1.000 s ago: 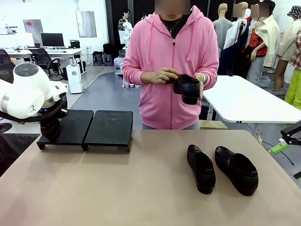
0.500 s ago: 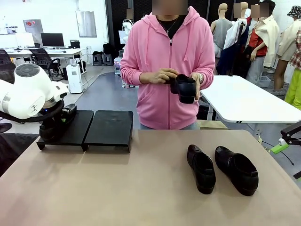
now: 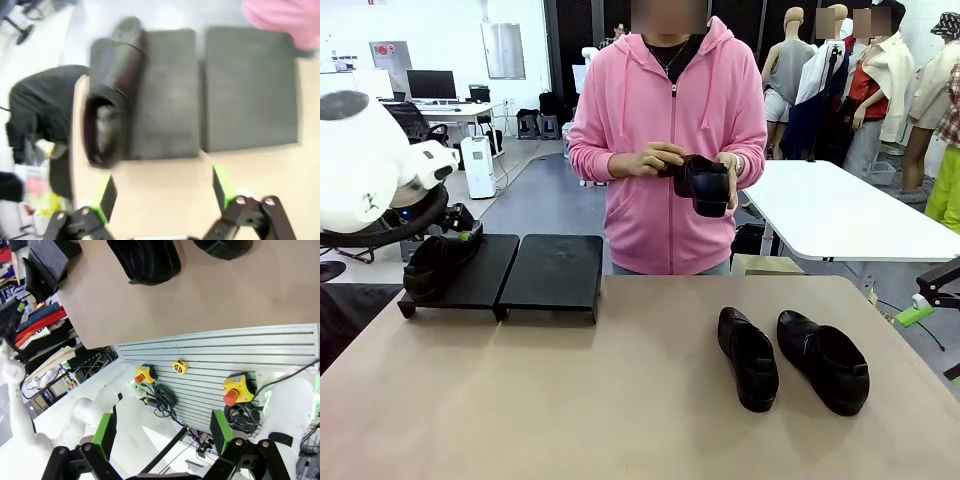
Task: Organize the shoes by placing them on the stand.
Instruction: Place the Shoe from the middle of the table onto the Shoes Stand.
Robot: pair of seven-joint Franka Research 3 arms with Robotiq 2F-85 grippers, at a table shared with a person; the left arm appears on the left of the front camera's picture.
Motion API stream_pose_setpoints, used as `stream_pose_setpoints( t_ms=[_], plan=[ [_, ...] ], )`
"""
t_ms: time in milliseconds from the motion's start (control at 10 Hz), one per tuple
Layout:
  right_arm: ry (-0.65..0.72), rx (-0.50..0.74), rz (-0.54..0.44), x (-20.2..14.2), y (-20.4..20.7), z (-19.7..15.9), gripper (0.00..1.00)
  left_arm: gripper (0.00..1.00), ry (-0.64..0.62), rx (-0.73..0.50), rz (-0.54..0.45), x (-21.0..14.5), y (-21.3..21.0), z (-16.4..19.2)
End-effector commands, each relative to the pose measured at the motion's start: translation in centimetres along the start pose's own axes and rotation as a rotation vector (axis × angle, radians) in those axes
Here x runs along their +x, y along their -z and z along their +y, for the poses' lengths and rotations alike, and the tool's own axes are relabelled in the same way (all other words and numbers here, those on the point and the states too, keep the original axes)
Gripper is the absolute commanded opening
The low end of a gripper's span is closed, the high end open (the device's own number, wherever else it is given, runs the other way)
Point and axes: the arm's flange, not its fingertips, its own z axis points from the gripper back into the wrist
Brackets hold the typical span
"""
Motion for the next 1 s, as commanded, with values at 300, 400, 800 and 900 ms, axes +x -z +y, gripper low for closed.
stream_pose_setpoints(
  t_ms=[300, 400, 800, 900],
  plan=[
    [0.003, -0.018, 0.007, -0.1, -0.6, 0.0, 1.00, 1.00, 0.005, -0.487, 0.118, -13.1, -12.9, 0.2],
    [0.003, -0.018, 0.007, -0.1, -0.6, 0.0, 1.00, 1.00, -0.074, -0.523, 0.082, -15.2, -12.5, 0.5],
    [0.003, -0.018, 0.007, -0.1, -0.6, 0.0, 1.00, 1.00, -0.413, -0.876, 0.100, -15.6, -3.4, 6.9],
    [0.003, -0.018, 0.007, -0.1, -0.6, 0.0, 1.00, 1.00, -0.439, -0.925, 0.124, -15.4, -1.8, 7.7]
  ],
)
